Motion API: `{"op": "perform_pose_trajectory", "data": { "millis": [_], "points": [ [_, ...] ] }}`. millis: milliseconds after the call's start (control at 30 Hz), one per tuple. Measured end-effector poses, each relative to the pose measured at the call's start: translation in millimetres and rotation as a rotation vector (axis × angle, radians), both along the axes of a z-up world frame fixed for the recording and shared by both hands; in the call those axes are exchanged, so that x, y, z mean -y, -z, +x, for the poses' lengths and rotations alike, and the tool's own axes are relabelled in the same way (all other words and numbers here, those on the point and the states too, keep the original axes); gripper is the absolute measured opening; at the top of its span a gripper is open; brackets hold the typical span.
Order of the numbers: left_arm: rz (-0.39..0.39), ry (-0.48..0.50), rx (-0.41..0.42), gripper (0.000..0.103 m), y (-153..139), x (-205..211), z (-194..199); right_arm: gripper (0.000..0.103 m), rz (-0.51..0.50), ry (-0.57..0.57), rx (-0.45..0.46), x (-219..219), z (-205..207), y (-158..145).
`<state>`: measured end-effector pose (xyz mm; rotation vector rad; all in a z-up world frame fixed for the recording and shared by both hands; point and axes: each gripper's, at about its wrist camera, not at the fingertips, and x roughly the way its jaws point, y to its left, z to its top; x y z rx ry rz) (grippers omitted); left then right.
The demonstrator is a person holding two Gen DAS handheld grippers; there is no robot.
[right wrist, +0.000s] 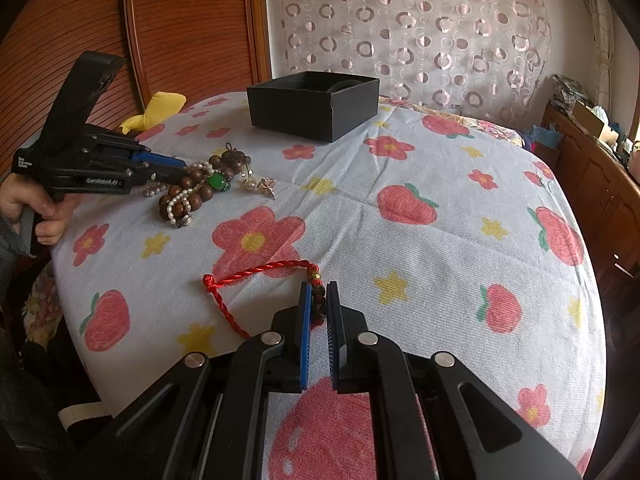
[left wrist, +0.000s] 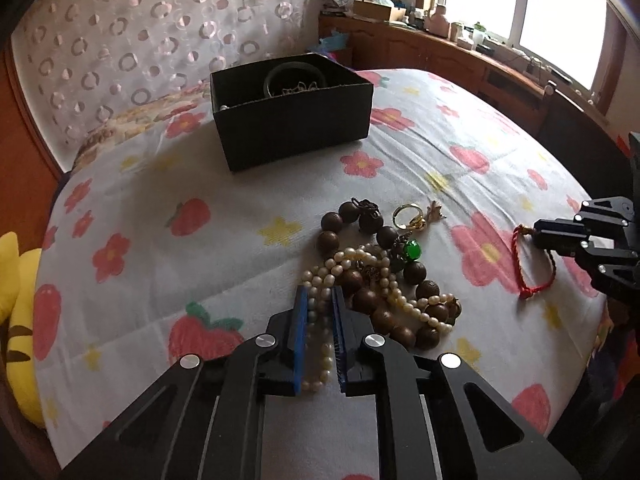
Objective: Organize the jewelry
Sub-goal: 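Grasp a pearl strand from the pile with the left tool, then lift the pearls to the black box with left tool while right tool carries the red cord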
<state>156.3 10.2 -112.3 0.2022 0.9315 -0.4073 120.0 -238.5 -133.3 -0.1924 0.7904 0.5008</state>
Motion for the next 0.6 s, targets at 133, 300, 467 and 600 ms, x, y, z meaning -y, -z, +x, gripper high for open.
{"op": "perform_pose_trajectory", "data": {
  "millis": [133, 300, 467, 600],
  "points": [
    [-0.021, -0.018, 0.06, 0.008, -15.6, -3.3, -10.0, 0.009, -0.004, 0.0, 0.002, -0.3, -0.4, 0.6],
    [-0.078, -0.04, 0.18, 0.008, -60.4, -9.0, -25.3, 0.008, -0.005, 0.007, 0.004, -1.3, 1.8, -0.6],
    [-0.113, -0.037, 0.266, 0.008, -98.9, -7.7, -33.4, 0.008, -0.005, 0.005, 0.027, -4.1, 2.2, -6.4],
    [-0.137, -0.033, 0.331, 0.008, -130.3, -6.2, -36.4, 0.008, 0.006, -0.003, 0.062, -7.2, 4.0, -23.6]
  ]
}}
